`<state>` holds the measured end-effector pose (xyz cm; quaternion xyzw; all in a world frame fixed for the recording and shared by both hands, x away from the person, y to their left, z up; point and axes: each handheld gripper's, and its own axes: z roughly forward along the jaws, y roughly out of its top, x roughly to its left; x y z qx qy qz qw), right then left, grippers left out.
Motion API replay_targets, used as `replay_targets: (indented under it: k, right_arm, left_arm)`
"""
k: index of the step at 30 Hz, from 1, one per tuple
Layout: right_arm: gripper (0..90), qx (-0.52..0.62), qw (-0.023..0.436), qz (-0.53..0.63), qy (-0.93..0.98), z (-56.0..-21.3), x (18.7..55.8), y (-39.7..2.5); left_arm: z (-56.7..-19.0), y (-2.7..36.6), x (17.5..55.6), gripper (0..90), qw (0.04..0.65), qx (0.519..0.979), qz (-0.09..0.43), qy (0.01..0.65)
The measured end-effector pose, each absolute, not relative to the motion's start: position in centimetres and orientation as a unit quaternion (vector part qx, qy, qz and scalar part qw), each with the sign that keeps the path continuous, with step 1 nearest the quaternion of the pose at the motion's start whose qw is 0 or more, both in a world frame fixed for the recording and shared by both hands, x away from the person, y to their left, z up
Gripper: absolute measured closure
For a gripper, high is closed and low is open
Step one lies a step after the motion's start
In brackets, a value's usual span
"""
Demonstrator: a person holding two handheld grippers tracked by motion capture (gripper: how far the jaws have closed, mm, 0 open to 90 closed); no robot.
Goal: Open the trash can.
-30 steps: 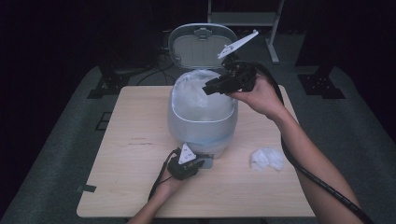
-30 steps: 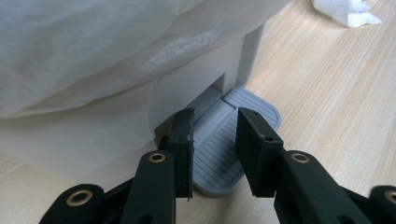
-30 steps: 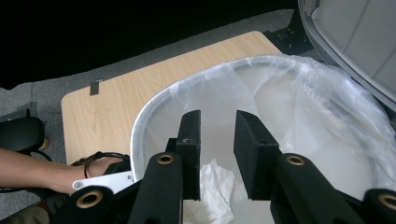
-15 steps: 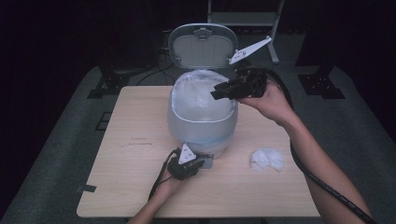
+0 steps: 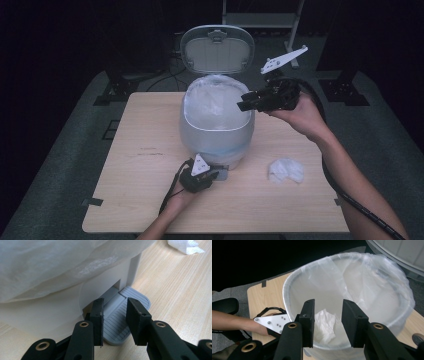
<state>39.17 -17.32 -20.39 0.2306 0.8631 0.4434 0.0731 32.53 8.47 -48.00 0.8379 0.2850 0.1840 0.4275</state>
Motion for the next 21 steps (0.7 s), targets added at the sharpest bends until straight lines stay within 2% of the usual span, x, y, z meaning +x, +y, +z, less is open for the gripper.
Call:
replay_targets:
  k: [21]
  right_arm:
    - [57.2, 0.253, 0.073, 0.444, 0.856, -22.7, 38.8, -20.5]
  left_arm:
    - [-48.0, 8.5, 32.5, 67.6, 0.426, 0.838, 0.184, 0.285]
